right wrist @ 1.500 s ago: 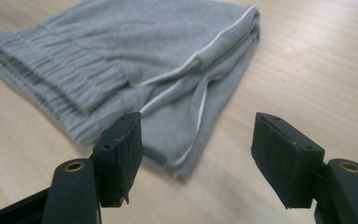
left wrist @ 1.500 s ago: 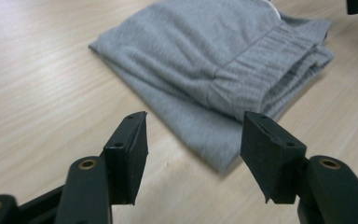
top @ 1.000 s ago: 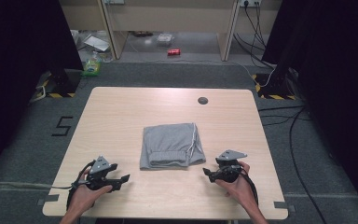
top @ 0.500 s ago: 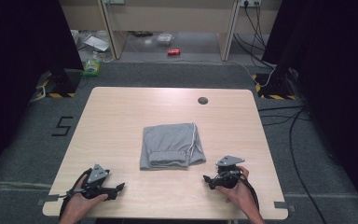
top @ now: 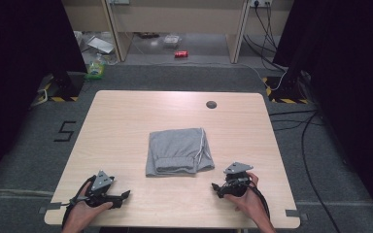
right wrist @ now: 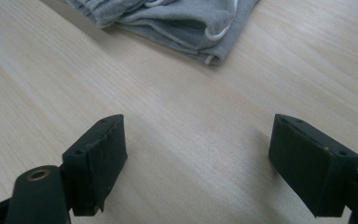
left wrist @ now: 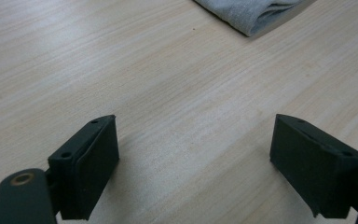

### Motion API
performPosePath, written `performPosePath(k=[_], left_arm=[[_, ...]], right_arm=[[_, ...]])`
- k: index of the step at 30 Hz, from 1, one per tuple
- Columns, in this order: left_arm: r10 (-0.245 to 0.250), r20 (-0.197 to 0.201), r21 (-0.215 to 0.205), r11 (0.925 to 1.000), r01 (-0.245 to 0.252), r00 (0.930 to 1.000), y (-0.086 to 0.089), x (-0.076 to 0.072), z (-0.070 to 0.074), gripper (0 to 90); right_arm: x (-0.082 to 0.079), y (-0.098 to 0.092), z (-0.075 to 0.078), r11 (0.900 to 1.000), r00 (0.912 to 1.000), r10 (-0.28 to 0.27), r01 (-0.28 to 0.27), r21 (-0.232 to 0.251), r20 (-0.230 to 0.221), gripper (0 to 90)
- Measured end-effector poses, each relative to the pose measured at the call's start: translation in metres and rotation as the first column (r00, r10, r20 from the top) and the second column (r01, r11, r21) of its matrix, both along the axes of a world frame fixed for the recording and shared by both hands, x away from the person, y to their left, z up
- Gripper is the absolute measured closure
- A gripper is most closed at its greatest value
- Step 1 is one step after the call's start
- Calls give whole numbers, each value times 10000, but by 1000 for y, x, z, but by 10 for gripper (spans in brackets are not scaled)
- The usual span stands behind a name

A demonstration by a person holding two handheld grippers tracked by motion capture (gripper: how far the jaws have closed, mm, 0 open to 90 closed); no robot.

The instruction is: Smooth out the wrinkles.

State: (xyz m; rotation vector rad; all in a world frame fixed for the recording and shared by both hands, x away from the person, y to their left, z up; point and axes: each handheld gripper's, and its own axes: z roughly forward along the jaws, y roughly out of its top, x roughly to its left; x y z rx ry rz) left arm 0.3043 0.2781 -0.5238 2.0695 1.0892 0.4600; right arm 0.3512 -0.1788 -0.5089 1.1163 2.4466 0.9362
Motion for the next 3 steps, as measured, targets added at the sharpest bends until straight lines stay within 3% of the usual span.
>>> performPosePath(k=[3], left_arm=[[1,1,0,10000,-1,10000,0,0,0,144]], right_arm=[[0,-1,0,10000,10000,-46,47,58,-47,198]])
